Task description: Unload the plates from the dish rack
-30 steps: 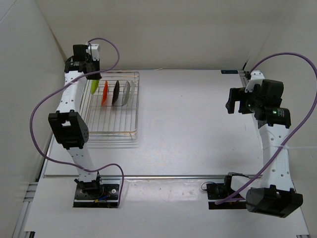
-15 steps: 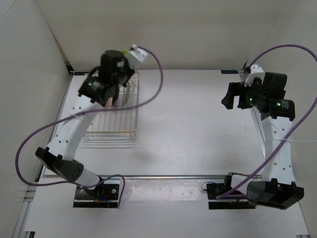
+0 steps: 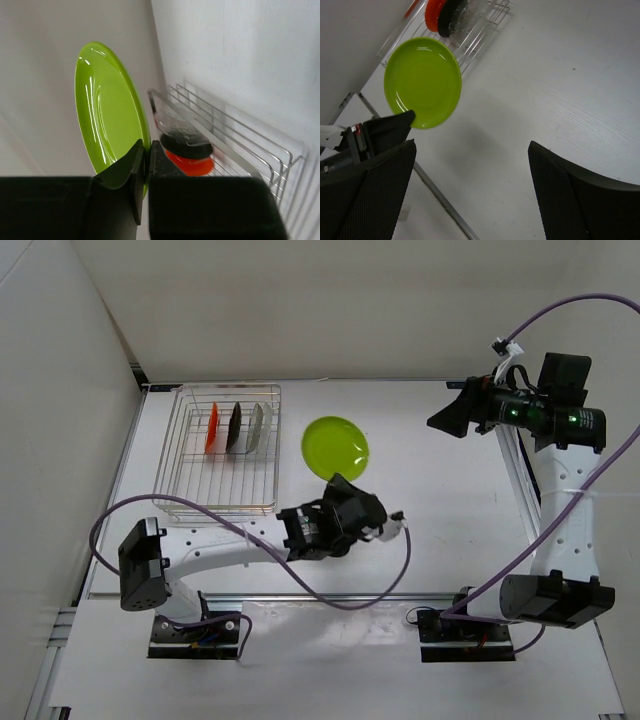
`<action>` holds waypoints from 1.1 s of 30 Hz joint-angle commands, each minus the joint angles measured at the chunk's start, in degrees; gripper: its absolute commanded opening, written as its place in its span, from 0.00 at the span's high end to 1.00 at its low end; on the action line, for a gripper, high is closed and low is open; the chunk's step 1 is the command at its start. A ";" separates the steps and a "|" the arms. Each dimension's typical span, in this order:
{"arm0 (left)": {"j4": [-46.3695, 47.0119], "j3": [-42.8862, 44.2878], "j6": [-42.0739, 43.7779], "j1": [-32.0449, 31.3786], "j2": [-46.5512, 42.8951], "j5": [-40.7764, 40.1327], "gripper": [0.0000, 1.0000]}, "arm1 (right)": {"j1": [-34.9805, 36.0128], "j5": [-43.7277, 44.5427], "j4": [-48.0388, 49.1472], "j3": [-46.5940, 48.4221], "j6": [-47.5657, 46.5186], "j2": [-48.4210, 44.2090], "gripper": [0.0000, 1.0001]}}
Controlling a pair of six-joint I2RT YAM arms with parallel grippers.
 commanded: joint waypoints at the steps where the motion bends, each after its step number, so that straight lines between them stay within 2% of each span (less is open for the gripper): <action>1: 7.08 2.20 7.04 -4.99 0.43 -6.74 0.89 | 0.91 -8.81 0.15 1.18 -0.40 2.32 0.05; 3: 7.69 3.61 7.57 -8.16 2.27 -6.75 0.89 | 1.70 -10.83 -0.38 1.88 -1.29 3.55 0.05; 9: 9.28 7.04 8.72 -11.50 5.35 -6.75 0.89 | 7.14 -9.71 -2.05 2.59 -4.80 4.26 0.05; 15: 10.68 9.50 9.77 -12.03 6.06 -7.27 0.89 | 10.58 -6.63 -2.05 -0.22 -5.86 5.40 0.14; 21: 12.45 10.55 11.97 -12.03 6.59 -7.27 0.89 | 13.48 -3.55 -2.58 -1.98 -6.39 7.06 0.16; 24: 12.45 10.56 11.97 -12.03 6.59 -7.27 0.89 | 13.48 -3.03 -2.58 -1.98 -6.39 7.68 0.24; 26: 12.97 10.56 11.97 -12.03 6.59 -7.27 0.89 | 13.48 -3.02 -2.58 -1.37 -6.39 8.39 0.35; 29: 13.49 10.56 11.97 -12.03 6.59 -7.27 0.89 | 14.19 -3.02 -3.71 -0.84 -7.08 8.91 0.46; 33: 14.03 10.03 12.50 -10.89 6.59 -7.27 0.89 | 14.80 -2.50 -3.72 -0.84 -7.09 9.44 0.72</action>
